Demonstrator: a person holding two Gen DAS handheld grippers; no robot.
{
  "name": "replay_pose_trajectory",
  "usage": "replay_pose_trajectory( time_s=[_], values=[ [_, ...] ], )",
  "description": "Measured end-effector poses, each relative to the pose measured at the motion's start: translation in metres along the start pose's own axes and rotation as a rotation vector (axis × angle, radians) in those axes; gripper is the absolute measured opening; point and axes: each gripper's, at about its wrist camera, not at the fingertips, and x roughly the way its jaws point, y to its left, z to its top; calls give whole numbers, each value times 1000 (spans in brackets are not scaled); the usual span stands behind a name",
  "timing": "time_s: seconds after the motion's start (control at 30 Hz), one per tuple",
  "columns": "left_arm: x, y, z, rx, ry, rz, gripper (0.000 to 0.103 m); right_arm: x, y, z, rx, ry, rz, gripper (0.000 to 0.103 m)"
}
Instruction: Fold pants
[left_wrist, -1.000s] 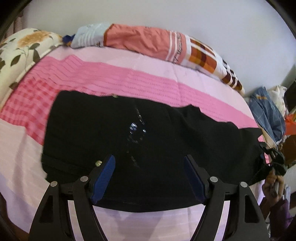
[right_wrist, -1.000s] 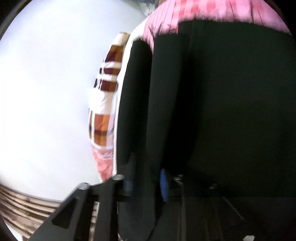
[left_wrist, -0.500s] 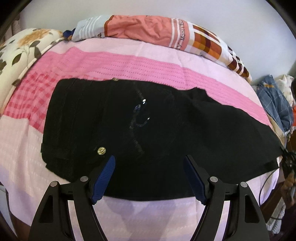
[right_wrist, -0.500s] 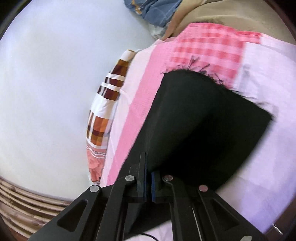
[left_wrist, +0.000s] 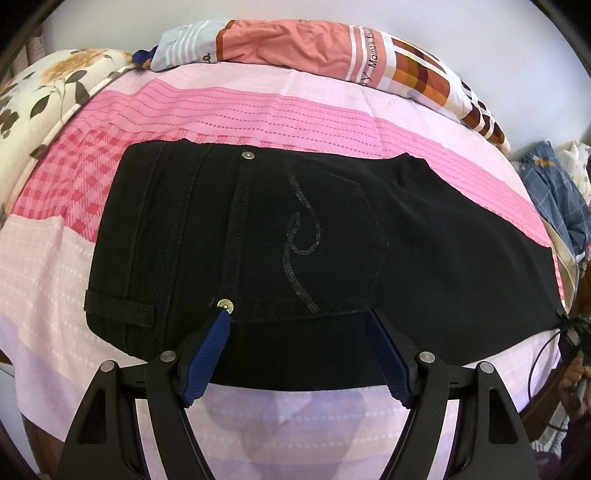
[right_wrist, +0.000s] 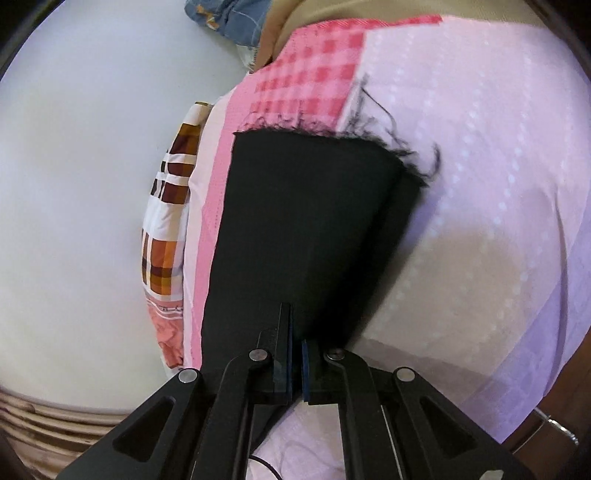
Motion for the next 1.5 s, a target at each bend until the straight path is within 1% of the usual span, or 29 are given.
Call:
replay_pose_trajectory(
  time_s=[0.17,0.33,0.5,0.53,0.57,0.6,0.67,0.7,0.73,0.77,0.8,0.83,0.87,0.97,1.0,1.03,1.1,1.13,1.17,1.2,1.23,1.27,1.33,1.37,1.5],
  values=[
    [0,0,-4,-6,0,-7,76,-4,-5,0,40,0,19,4],
    [-1,7,-7,-40,-4,-16,76,-5,9,-5,-34,-15,-54,4],
    [-17,27,-8,-82,-38,5,76,-4,4,-5,-19,-11,-42,3],
    [-24,37,-9,-110,-52,-12,76,-4,2,-5,-11,-11,-36,3],
    [-28,44,-10,-134,-60,-51,76,-4,0,-5,-1,-13,-28,3],
    [-33,50,-12,-164,-67,-64,76,-4,-2,-5,11,-14,-17,3],
    [-45,68,-16,-219,-89,-15,76,-4,-7,-5,44,-16,6,1],
    [-50,77,-18,-244,-99,-36,76,-4,-9,-6,56,-17,15,1],
    [-58,92,-22,-292,-122,-92,76,-4,-9,-6,59,-17,18,1],
    [-64,103,-25,-331,-143,-116,76,-4,-8,-6,53,-19,14,1],
    [-67,111,-26,-353,-155,-114,76,-4,-6,-6,44,-21,7,1],
    [-69,121,-28,-384,-159,-87,76,-4,-5,-7,32,-23,-2,1],
    [-68,134,-30,-418,-145,-61,76,-4,-4,-7,26,-24,-7,1],
    [-56,160,-40,-508,-84,-114,76,-5,-3,-8,39,-26,1,1],
    [-54,162,-42,-514,-73,-124,75,-5,-3,-8,47,-27,6,1],
    [-49,163,-43,-515,-52,-151,75,-5,-5,-8,52,-27,10,1],
    [-44,156,-44,-497,-40,-170,74,-4,-6,-8,62,-28,17,1],
    [-39,151,-40,-471,-31,-175,72,-4,-6,-8,66,-29,19,1],
    [-37,148,-36,-455,-31,-175,67,-3,-6,-8,67,-29,19,1],
    [-35,145,-34,-444,-34,-173,56,-3,-6,-8,67,-30,18,1],
    [-33,144,-32,-435,-34,-172,48,-3,-7,-8,66,-29,18,1],
    [-30,140,-27,-414,-29,-165,30,-3,-7,-8,66,-29,17,1],
    [-32,132,-22,-370,-38,-122,26,-3,-7,-8,67,-29,18,1],
    [-34,130,-20,-351,-48,-111,21,-3,-6,-8,66,-29,17,1],
    [-40,126,-10,-335,-76,-104,18,-2,-6,-7,61,-29,15,1]
  ],
)
